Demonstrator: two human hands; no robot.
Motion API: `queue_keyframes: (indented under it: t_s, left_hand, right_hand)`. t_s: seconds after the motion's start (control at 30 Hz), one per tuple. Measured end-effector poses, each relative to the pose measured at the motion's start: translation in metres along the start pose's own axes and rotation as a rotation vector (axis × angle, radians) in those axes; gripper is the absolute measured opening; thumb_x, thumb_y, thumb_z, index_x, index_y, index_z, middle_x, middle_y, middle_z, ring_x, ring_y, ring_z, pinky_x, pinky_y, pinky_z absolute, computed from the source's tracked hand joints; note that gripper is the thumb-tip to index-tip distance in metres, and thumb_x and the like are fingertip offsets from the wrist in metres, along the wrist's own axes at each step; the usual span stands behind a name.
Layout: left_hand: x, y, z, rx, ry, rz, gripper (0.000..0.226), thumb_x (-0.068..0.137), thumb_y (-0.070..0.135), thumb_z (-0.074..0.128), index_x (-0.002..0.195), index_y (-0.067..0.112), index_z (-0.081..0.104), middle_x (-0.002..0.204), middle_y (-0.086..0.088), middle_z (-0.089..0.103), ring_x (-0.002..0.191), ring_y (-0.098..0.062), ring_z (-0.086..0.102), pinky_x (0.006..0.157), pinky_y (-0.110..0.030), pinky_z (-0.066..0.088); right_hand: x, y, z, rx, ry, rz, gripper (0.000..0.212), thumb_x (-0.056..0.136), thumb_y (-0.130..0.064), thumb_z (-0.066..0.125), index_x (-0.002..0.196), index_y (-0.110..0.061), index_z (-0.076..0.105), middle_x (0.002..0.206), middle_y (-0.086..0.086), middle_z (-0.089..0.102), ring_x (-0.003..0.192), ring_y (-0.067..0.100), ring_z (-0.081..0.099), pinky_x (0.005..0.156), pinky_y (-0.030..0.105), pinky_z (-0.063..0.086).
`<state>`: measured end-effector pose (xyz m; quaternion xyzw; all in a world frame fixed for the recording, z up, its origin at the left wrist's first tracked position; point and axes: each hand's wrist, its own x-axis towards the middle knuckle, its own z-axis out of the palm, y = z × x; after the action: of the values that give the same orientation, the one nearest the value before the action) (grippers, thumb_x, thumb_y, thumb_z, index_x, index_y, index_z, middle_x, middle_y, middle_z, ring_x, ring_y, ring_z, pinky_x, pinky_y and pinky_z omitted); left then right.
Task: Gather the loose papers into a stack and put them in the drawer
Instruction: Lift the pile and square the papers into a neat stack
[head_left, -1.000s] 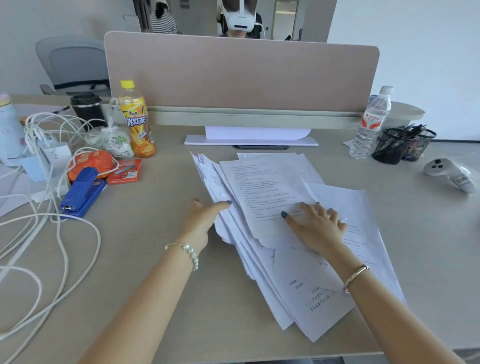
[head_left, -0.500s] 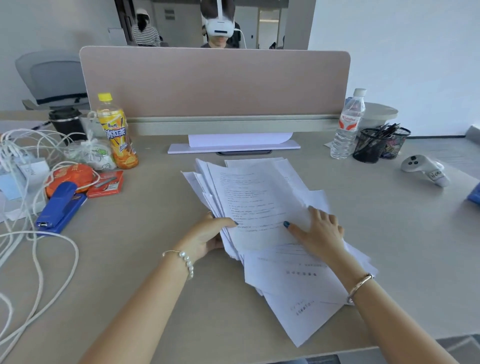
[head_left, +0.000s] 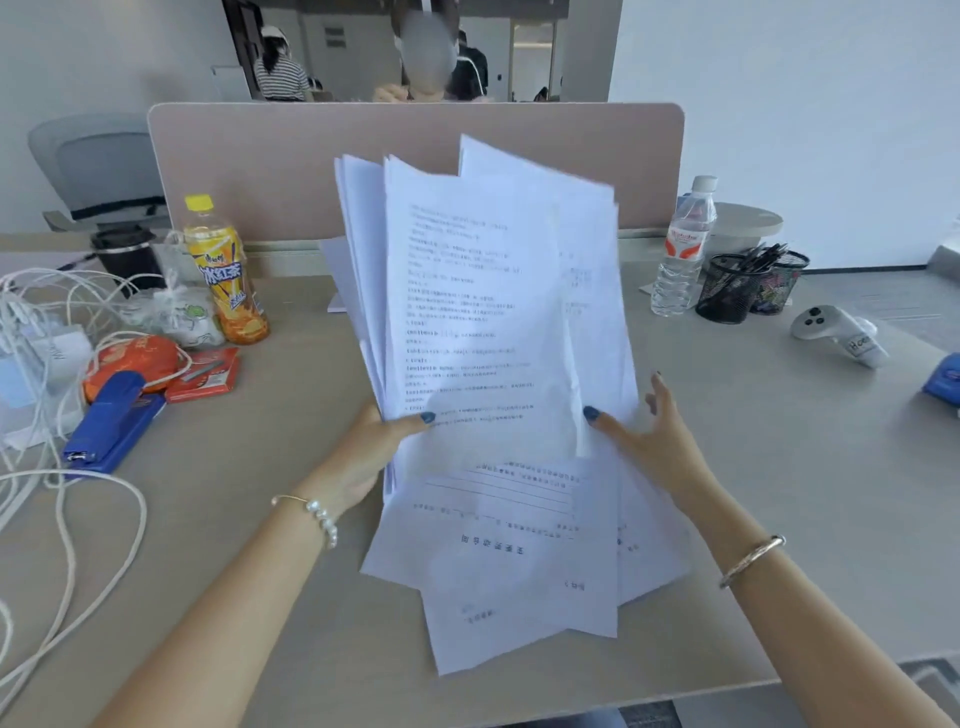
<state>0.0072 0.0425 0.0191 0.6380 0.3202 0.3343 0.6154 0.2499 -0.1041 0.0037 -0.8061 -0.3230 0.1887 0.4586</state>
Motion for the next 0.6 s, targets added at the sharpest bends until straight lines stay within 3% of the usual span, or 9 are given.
queue_keyframes:
  t_s: [0.07,0.13,0.2,0.4,0.53,0.6]
  left_hand:
    - [0.000,0.007,-0.007,0.006,-0.045,0.046,0.034,0.085,0.001,0.058,0.104,0.028,0.062,0.092,0.025,0.071,0.090,0.005,0.067,0.077,-0.012,0.052]
    - [0.001,0.015,-0.010,0.030,-0.068,0.080,0.035,0.085,0.003,0.059,0.103,0.032,0.061,0.092,0.028,0.071,0.092,0.008,0.065,0.077,-0.010,0.051]
    - [0.001,0.019,-0.011,0.054,-0.075,0.105,0.035,0.085,0.005,0.060,0.104,0.034,0.060,0.098,0.027,0.069,0.095,0.008,0.064,0.082,-0.012,0.050]
    - [0.002,0.032,-0.005,0.101,-0.023,0.239,0.035,0.089,0.009,0.055,0.108,0.038,0.054,0.111,0.023,0.059,0.095,0.017,0.058,0.093,-0.016,0.046]
    - [0.005,0.061,-0.004,0.093,0.045,0.363,0.037,0.090,0.010,0.055,0.126,0.020,0.051,0.119,0.009,0.061,0.108,0.002,0.059,0.096,-0.019,0.046]
    - [0.003,0.079,0.000,0.067,0.075,0.415,0.034,0.090,0.011,0.056,0.123,0.018,0.053,0.116,0.007,0.062,0.098,-0.001,0.061,0.086,-0.014,0.048]
  right_hand:
    - [0.002,-0.006,-0.004,0.184,-0.069,-0.025,0.097,0.070,-0.053,0.072,0.147,-0.028,0.020,0.143,-0.006,0.045,0.131,0.015,0.046,0.102,0.033,0.043]
    - [0.001,-0.016,-0.007,0.327,-0.135,-0.130,0.060,0.076,-0.039,0.073,0.129,-0.031,0.046,0.120,-0.012,0.063,0.107,0.003,0.064,0.083,0.022,0.055]
    - [-0.001,-0.027,-0.005,0.476,-0.200,-0.209,0.038,0.083,-0.024,0.069,0.117,-0.034,0.055,0.114,-0.010,0.069,0.103,0.008,0.068,0.081,0.026,0.057]
    - [-0.007,-0.046,0.005,0.637,-0.145,-0.272,0.049,0.081,-0.023,0.069,0.127,-0.020,0.053,0.122,-0.002,0.067,0.107,0.016,0.067,0.093,0.042,0.054]
    - [-0.008,-0.073,-0.004,0.652,-0.032,-0.385,0.056,0.080,-0.020,0.072,0.130,-0.015,0.050,0.125,0.000,0.064,0.111,0.014,0.064,0.093,0.038,0.053]
    - [-0.008,-0.090,-0.013,0.638,0.016,-0.462,0.058,0.079,-0.018,0.073,0.131,-0.012,0.047,0.128,0.003,0.062,0.113,0.015,0.063,0.092,0.034,0.053]
